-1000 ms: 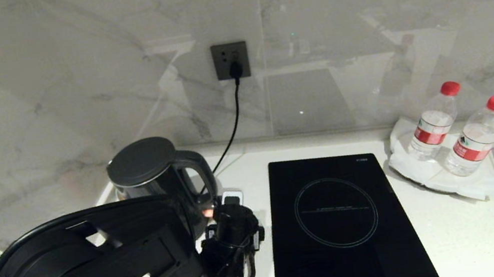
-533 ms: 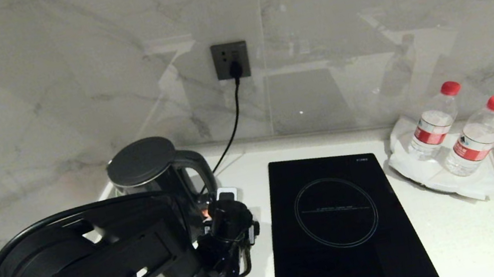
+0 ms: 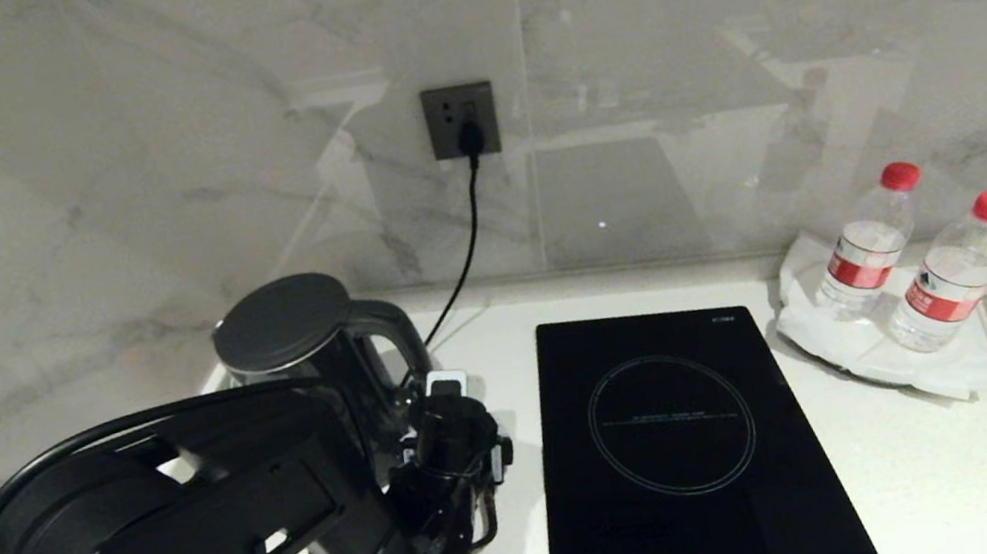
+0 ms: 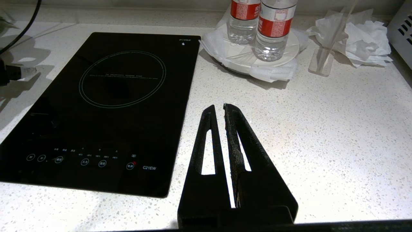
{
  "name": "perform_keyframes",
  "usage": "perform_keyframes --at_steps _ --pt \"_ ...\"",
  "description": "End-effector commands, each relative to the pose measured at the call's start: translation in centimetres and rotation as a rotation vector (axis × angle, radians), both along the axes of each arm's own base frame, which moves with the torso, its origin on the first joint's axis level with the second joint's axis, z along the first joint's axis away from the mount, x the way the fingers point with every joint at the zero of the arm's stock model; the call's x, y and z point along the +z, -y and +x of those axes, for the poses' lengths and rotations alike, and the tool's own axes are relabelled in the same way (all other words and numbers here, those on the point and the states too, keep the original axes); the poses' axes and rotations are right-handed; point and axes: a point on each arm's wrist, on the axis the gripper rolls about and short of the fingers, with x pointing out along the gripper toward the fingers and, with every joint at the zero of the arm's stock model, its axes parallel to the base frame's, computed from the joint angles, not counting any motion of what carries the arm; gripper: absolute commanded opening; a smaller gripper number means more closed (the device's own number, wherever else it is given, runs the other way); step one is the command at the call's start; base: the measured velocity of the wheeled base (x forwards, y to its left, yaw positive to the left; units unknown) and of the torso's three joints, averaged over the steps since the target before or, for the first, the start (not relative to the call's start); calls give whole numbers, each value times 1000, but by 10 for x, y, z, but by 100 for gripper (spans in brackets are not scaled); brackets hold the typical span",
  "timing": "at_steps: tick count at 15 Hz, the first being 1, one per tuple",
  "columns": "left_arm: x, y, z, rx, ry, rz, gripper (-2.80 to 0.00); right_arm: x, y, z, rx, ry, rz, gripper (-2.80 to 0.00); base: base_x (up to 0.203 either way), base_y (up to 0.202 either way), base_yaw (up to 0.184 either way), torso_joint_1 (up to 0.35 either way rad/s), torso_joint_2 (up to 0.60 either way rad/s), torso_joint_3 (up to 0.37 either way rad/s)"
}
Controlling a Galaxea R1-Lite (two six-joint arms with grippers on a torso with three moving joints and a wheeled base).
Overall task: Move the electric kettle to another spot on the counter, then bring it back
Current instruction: Finish boiling water
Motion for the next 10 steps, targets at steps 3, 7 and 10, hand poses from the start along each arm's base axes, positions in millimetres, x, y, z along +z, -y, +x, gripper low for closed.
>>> perform_keyframes --at_steps 3,7,10 --pt "4 0 -1 2 10 -6 0 0 0 0 1 0 0 -280 0 0 0 0 0 0" --pt "5 2 -31 -48 -6 -1 0 0 0 0 1 0 0 -280 0 0 0 0 0 0" --pt "13 -1 -54 -82 23 -21 0 0 0 0 1 0 0 -280 0 0 0 0 0 0"
